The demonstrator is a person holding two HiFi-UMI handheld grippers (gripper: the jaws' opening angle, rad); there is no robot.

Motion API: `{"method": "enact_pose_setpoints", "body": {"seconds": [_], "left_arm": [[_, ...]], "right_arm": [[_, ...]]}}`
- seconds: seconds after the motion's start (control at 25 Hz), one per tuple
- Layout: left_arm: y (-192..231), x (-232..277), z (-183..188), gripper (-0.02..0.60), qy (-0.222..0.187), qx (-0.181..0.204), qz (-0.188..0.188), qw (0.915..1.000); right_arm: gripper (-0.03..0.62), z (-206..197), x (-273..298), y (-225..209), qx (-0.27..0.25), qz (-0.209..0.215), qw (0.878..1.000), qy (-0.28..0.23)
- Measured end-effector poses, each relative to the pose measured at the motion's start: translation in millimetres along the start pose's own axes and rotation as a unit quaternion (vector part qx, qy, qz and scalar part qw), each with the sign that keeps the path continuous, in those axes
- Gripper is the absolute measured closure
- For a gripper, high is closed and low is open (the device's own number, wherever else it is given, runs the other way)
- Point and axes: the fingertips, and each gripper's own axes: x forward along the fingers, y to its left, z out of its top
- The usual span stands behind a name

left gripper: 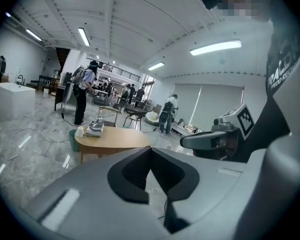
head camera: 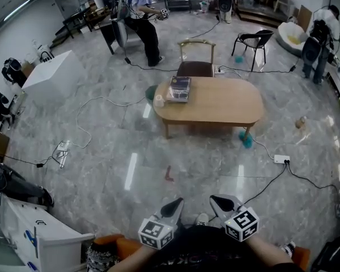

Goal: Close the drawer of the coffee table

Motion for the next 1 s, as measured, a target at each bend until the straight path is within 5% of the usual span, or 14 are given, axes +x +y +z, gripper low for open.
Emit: {"method": "enact_pose_setpoints", "body": {"seconds": [1.0], "left_arm": [[-28, 32, 3, 0.578, 0.001, 0.022, -0.037, 0.9991]], "right_arm": [[0.592, -4, -17, -19, -0.008, -0.008, 1.0, -0.002]]}}
